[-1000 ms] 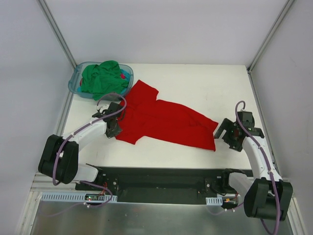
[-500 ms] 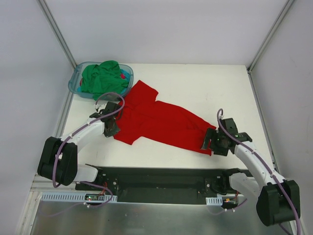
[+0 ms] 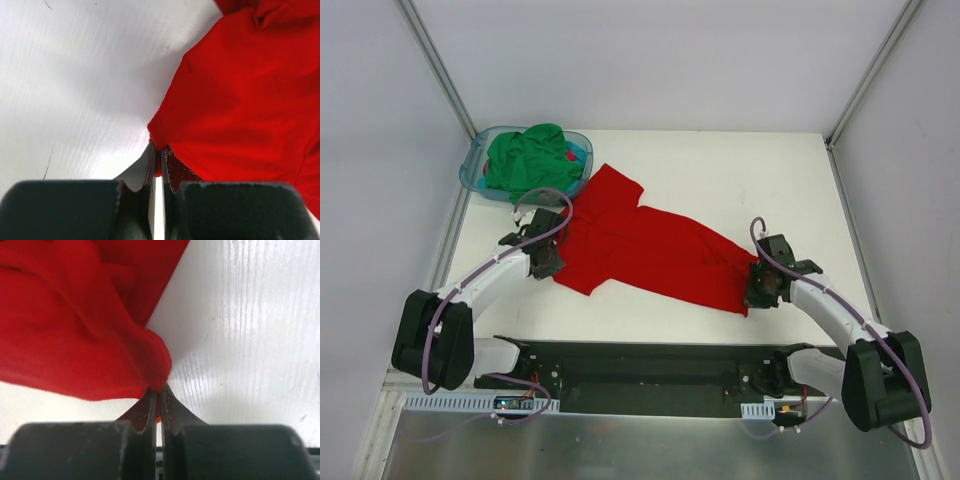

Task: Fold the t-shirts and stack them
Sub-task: Flatten out the tshirt

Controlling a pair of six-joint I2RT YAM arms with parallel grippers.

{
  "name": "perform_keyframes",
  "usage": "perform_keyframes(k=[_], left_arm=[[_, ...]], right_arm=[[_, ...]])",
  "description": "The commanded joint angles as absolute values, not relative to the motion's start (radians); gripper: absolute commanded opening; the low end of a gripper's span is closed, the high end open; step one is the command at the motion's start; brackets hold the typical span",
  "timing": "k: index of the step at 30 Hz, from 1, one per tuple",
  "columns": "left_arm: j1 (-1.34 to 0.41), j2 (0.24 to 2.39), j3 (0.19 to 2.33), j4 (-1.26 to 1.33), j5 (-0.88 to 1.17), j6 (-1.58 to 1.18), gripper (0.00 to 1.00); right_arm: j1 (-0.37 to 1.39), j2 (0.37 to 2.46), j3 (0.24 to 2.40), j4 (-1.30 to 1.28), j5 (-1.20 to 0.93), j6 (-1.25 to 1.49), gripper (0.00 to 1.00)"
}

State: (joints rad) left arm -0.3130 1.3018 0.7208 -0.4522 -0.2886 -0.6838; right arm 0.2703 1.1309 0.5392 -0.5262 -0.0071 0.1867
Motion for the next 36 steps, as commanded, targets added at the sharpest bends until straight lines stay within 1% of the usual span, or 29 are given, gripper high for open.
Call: perform_keyframes(k=[1,5,9,13,17,20,23,29,36], left_arm=[[-0.310,1.221,0.716,-0.456,-0.302,-0.658,0.00],[-0.310,1.161,0.716,-0.454,-0.308,-0.650,0.00],[-0.310,1.097,0.721,-0.456,-0.308,-0.652,0.00],[-0.310,1.040,0.745,-0.457,-0.308,-0.663,0.00],[-0.310,0.973,0.781,-0.459,-0.310,-0.675,0.00],[-0.308,0.928,0.845,-0.459,-0.319,-0.673,0.00],[-0.310,0.904,0.951,-0.457,-0.302,-0.657,0.00],[-0.310,0.885,1.240,-0.459,-0.263,-0.595,0.00],[-0.310,0.865,1.578,-0.439,-0.157,-0.494,0.00]], right_arm=[[0.284,1.034,0.647,-0.688,0.023,0.175,0.01],[0.282,0.980,0.765,-0.918,-0.079,0.181,0.01],[0.284,0.940,0.859,-1.052,-0.164,0.186,0.01],[0.281,0.934,0.954,-1.117,-0.120,0.175,0.01],[0.276,0.931,1.018,-1.109,-0.046,0.173,0.01],[0.261,0.936,1.077,-1.088,-0.022,0.166,0.01],[0.232,0.945,1.167,-1.072,-0.026,0.146,0.01],[0.164,0.940,1.469,-1.072,-0.034,0.095,0.01],[0.164,0.924,1.787,-1.055,-0.080,0.069,0.01]])
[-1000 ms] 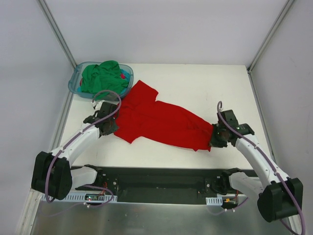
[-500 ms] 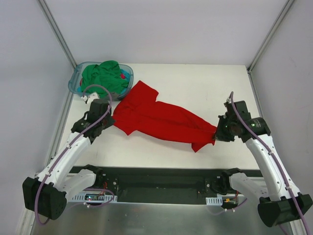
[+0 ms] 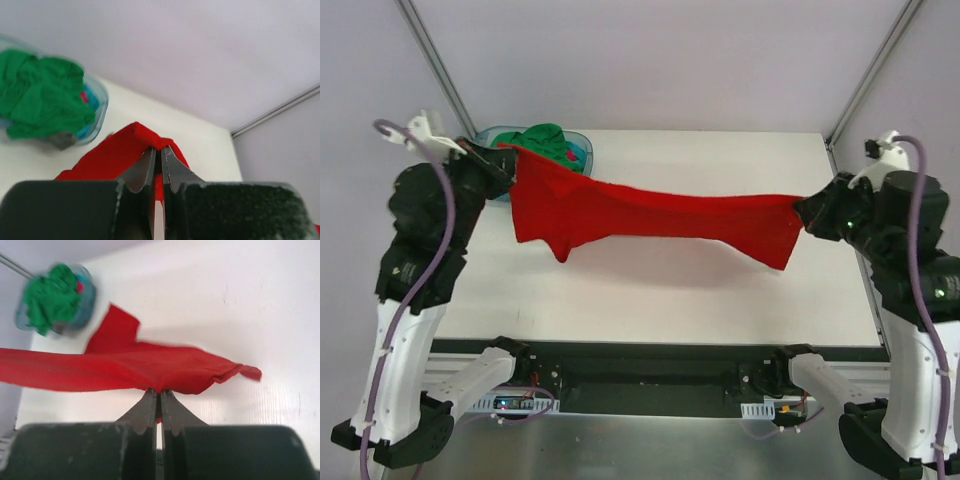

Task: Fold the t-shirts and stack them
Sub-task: Flatten out the tshirt

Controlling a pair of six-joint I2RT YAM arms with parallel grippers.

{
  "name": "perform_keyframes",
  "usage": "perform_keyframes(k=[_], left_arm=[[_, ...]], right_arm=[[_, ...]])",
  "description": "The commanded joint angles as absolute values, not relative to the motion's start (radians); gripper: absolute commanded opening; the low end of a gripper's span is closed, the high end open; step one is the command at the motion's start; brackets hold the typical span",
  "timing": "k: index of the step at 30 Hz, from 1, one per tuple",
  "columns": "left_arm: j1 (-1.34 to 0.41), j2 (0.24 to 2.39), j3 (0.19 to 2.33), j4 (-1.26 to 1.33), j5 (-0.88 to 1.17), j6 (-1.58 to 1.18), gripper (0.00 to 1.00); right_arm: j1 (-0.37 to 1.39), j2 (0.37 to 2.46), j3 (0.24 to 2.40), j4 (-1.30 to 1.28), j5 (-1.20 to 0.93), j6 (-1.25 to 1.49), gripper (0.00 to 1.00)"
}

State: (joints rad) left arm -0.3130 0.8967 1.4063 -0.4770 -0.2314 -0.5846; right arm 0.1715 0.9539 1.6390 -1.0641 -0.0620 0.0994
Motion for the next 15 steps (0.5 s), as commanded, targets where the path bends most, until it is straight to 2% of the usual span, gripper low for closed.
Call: perform_keyframes(k=[1,10,15], left_arm=[[-0.310,0.865,1.623,-0.437,-0.125,-0.482,0.00],[-0.310,0.873,1.916,-0.433,-0.023,-0.419,0.00],[-0.310,0.931,2.035,-0.433,-0.008,-0.396,0.00]], right_arm=[[0.164,0.922,1.831,-1.057,-0.089,0.066,0.01],[0.164,0.979,2.247,-1.111,-0.253,0.031,0.01],[0.164,0.982,2.273,-1.057,-0.232,0.043,0.01]])
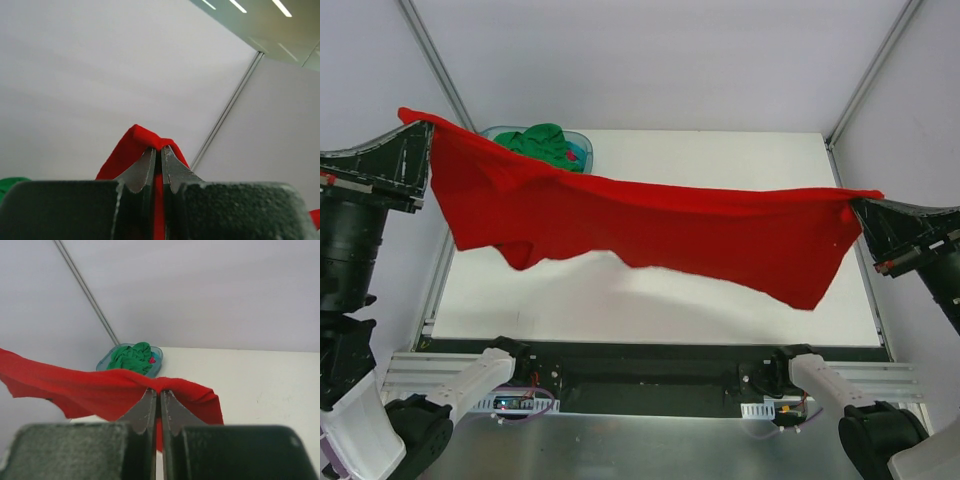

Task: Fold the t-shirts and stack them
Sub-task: Flatten out the tshirt

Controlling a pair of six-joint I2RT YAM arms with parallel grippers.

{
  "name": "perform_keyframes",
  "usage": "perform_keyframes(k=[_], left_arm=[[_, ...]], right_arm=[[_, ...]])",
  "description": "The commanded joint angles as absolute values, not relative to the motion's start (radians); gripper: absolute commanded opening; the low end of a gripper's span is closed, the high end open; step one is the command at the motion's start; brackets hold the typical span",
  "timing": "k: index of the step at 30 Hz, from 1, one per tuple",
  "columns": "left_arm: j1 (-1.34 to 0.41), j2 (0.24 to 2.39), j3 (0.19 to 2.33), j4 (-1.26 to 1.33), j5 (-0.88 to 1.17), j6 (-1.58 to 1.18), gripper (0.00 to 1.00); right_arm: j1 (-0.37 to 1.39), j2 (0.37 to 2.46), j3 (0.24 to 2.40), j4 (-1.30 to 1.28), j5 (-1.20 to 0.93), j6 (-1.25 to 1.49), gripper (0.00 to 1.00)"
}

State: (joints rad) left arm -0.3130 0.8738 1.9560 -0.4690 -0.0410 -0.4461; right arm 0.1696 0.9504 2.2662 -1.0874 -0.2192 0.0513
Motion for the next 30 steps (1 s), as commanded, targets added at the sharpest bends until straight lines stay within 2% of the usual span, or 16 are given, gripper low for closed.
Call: perform_keyframes(k=[1,5,8,12,16,19,22,23,24,25,26,27,29,30], left_arm=[[-0.308,0.946,2.057,-0.433,-0.006,-0.385,0.00],[-0.310,0.957,2.068,-0.430,-0.002,-0.382,0.00],[-0.310,0.997,2.036,-0.425,-0.005,-0.380,0.00],[-0.310,1.110,1.958,-0.416,-0.076,-0.379,0.00],[-0.308,1.242,1.785,-0.339,-0.159,-0.382,0.00],[-0.308,1.418,1.695,-0.272,-0.193,-0.384,0.00],[-0.308,1.685,1.754,-0.242,-0.204,-0.379,0.00],[-0.308,1.778,1.814,-0.244,-0.201,-0.370,0.00],[-0.308,1.918,1.888,-0.255,-0.187,-0.358,0.18],[-0.308,2.013,1.960,-0.282,-0.161,-0.362,0.56],[-0.308,2.082,2.036,-0.310,-0.131,-0.373,0.85],[-0.308,2.139,2.083,-0.316,-0.085,-0.376,0.99],[-0.308,2.196,2.141,-0.314,-0.043,-0.391,0.99],[-0.310,2.203,2.149,-0.314,-0.038,-0.393,0.99]], right_arm=[[0.164,0.986,2.279,-1.054,-0.229,0.043,0.01],[0.166,0.989,2.252,-1.054,-0.167,0.049,0.01],[0.166,0.982,2.156,-1.046,-0.056,0.061,0.00],[0.164,1.011,1.959,-1.032,0.110,0.061,0.01],[0.146,1.052,1.700,-0.971,0.237,0.106,0.01],[0.074,1.109,1.495,-0.860,0.243,0.159,0.01],[0.005,1.271,1.381,-0.714,0.163,0.184,0.01],[-0.029,1.343,1.364,-0.660,0.137,0.175,0.08],[-0.046,1.414,1.359,-0.600,0.114,0.164,0.15],[-0.061,1.502,1.376,-0.559,0.073,0.149,0.18],[-0.077,1.584,1.419,-0.558,0.033,0.144,0.26],[-0.089,1.673,1.490,-0.590,0.011,0.141,0.33],[-0.101,1.791,1.653,-0.675,-0.070,0.120,0.53],[-0.101,1.822,1.695,-0.696,-0.068,0.106,0.59]])
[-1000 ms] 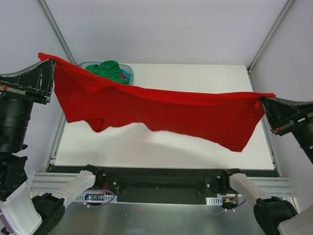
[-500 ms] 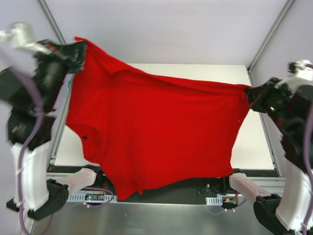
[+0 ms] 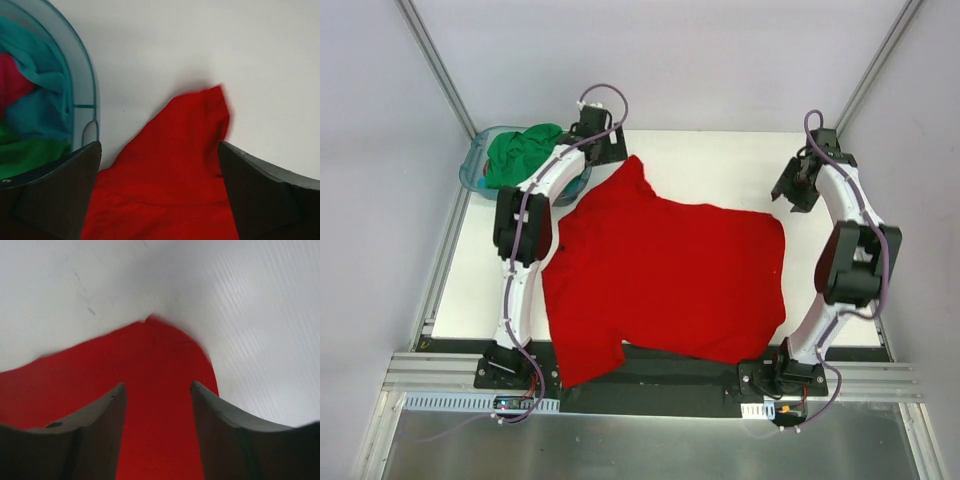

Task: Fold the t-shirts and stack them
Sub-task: Flatten out the tshirt

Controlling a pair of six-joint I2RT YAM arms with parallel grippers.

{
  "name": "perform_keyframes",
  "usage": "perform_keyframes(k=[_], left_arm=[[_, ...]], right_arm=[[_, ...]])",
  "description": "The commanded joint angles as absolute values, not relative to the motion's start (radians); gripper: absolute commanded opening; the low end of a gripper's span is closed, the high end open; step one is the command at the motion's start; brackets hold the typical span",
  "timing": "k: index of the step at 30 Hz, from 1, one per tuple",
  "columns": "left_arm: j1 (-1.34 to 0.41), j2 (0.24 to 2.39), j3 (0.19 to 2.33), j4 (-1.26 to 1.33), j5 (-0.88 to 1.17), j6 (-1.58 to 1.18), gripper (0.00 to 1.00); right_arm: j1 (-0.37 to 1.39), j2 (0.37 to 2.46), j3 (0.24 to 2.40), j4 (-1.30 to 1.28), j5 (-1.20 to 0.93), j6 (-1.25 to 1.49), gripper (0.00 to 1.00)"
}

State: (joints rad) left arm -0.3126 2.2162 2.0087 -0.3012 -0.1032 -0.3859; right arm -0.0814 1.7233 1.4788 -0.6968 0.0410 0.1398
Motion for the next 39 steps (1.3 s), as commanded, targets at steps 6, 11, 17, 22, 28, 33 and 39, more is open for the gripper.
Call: perform_keyframes(k=[6,11,17,22,28,33,39], left_arm=[[-0.310,2.079,2.021,-0.314,-0.031,-0.390,0.99],[-0.310,1.879,1.731,-0.311,0.030,-0.440,0.99],[-0.334,1.694,1.423,-0.305,0.158,-0.492,0.99],[-0.434,1.646,1.270,-0.304,0.086,-0.485,0.99],[-0.454,1.741,1.249,-0.305,0.084,-0.502,0.99],[-0.454,1.854,1.294,-0.321,0.055,-0.500,0.99],[-0.453,1.995,1.437,-0.377,-0.044,-0.473,0.99]], right_arm=[[-0.100,1.694,1.541,-0.612,-0.078,0.086,0.91],[-0.098,1.551,1.350,-0.592,-0.149,0.087,0.96],[-0.036,1.428,1.149,-0.635,-0.183,0.058,0.96],[0.000,1.420,1.026,-0.644,-0.137,0.087,0.96],[-0.002,1.567,1.046,-0.640,-0.120,0.078,0.96],[-0.002,1.705,1.132,-0.652,-0.060,0.075,0.96],[-0.018,1.899,1.304,-0.712,-0.037,0.077,0.96]])
